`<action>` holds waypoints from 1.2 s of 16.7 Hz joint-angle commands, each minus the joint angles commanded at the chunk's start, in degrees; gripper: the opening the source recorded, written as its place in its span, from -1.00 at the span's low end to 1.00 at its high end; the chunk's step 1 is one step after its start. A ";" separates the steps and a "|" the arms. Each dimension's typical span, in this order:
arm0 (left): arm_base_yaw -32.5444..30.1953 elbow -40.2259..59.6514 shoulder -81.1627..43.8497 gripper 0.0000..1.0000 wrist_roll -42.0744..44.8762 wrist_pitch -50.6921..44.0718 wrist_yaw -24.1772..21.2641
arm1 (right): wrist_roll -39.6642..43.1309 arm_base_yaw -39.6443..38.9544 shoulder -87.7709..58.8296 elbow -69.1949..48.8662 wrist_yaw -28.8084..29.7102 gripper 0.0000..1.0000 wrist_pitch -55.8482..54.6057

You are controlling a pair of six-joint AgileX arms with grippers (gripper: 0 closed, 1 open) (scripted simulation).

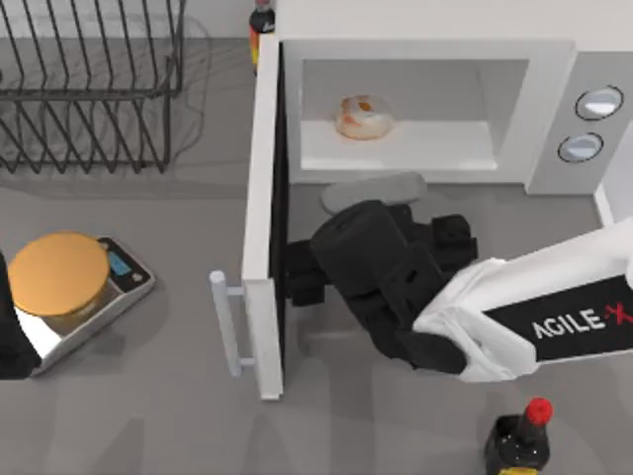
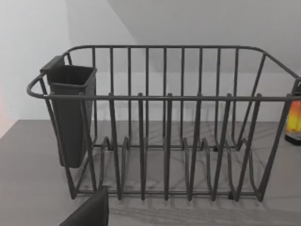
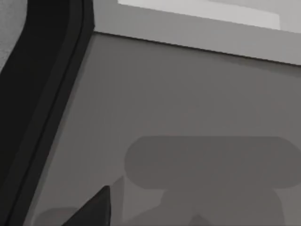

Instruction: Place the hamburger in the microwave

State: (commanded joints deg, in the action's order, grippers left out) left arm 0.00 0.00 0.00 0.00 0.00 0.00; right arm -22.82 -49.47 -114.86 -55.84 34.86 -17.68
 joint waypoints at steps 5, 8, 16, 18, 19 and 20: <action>0.00 0.00 0.00 1.00 0.00 0.00 0.00 | -0.15 -0.98 -0.13 3.66 1.76 1.00 -1.02; 0.00 0.00 0.00 1.00 0.00 0.00 0.00 | -0.12 -0.43 -0.16 3.65 1.72 1.00 -0.92; 0.00 0.00 0.00 1.00 0.00 0.00 0.00 | 1.37 0.06 5.05 -2.18 -1.71 1.00 -0.76; 0.00 0.00 0.00 1.00 0.00 0.00 0.00 | 1.33 0.02 6.50 -3.68 -2.56 1.00 1.56; 0.00 0.00 0.00 1.00 0.00 0.00 0.00 | 1.22 -0.03 7.07 -4.15 -2.86 1.00 3.03; 0.00 0.00 0.00 1.00 0.00 0.00 0.00 | 1.08 -0.12 7.61 -4.48 -3.06 1.00 4.68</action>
State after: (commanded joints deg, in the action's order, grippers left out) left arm 0.00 0.00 0.00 0.00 0.00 0.00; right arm -21.74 -49.59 -107.25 -60.32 31.80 -12.99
